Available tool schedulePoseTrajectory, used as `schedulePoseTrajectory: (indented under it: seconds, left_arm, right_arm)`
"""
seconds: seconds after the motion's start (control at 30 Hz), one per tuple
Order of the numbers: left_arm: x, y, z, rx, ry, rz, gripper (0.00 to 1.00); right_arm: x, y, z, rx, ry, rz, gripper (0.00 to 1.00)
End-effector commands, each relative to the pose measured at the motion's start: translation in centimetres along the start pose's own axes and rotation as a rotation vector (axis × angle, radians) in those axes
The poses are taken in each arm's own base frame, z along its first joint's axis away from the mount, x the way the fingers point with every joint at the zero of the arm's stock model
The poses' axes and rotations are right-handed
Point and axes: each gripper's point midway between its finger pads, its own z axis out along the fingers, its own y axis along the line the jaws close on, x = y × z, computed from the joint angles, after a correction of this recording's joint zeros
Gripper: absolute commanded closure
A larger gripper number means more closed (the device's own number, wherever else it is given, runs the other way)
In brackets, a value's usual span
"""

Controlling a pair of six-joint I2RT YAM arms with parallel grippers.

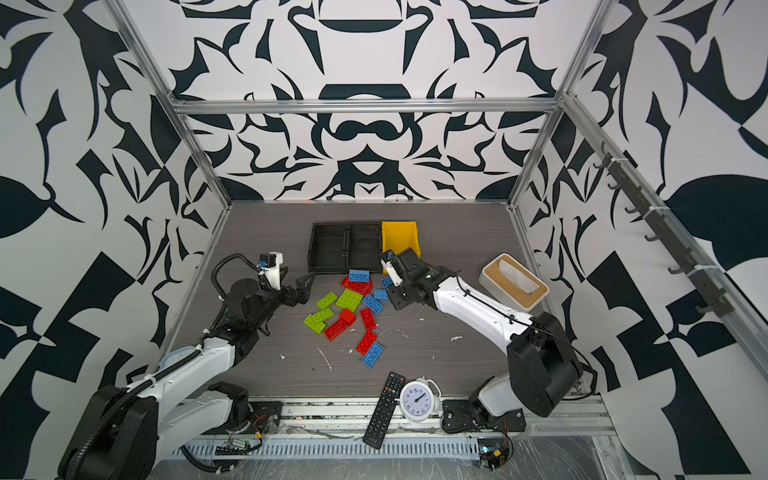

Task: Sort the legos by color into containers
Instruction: 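Carry the blue brick with the right gripper and drop it into the yellow bin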

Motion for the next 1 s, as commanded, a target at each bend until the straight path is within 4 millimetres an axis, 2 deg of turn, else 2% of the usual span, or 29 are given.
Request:
schedulePoseTrajectory:
  seconds: [0.0, 0.1, 0.23, 0.43, 0.57, 0.7, 0.97]
  left_arm:
    - [-0.2, 0.5, 0.0, -0.03, -0.001, 0.003, 0.01]
    - [-0.3, 0.2, -0.1, -0.017, -0.01, -0.019, 0.01]
    - [-0.3, 0.7, -0.2, -0.046, 0.003, -0.092, 0.01]
    - [0.1, -0.4, -0.4, 0.014, 0.009, -0.121, 0.01]
    - [-0.2, 0.5, -0.7, -0.037, -0.004, -0.106, 0.01]
    - [-0.7, -0.5, -1.1, 0.019, -0.031, -0.089, 0.0]
    - [-0.7, -1.1, -0.9, 0.049, -0.019, -0.076, 0.01]
  right_arm:
    - [-5.5, -2.5, -1.6, 0.024, -0.166, 0.058, 0.81]
    - [-8.4, -4.7, -0.9, 0.02, -0.236, 0.123, 0.81]
    - [-11.1, -6.0, 1.2, 0.005, -0.259, 0.144, 0.82]
    - [-13.5, -6.8, 3.6, -0.014, -0.262, 0.156, 0.81]
    - [-14.0, -7.1, 4.7, -0.012, -0.25, 0.157, 0.79]
    - [-14.2, -7.3, 5.7, -0.015, -0.247, 0.167, 0.78]
    - [-14.4, -7.3, 7.7, -0.038, -0.237, 0.218, 0.76]
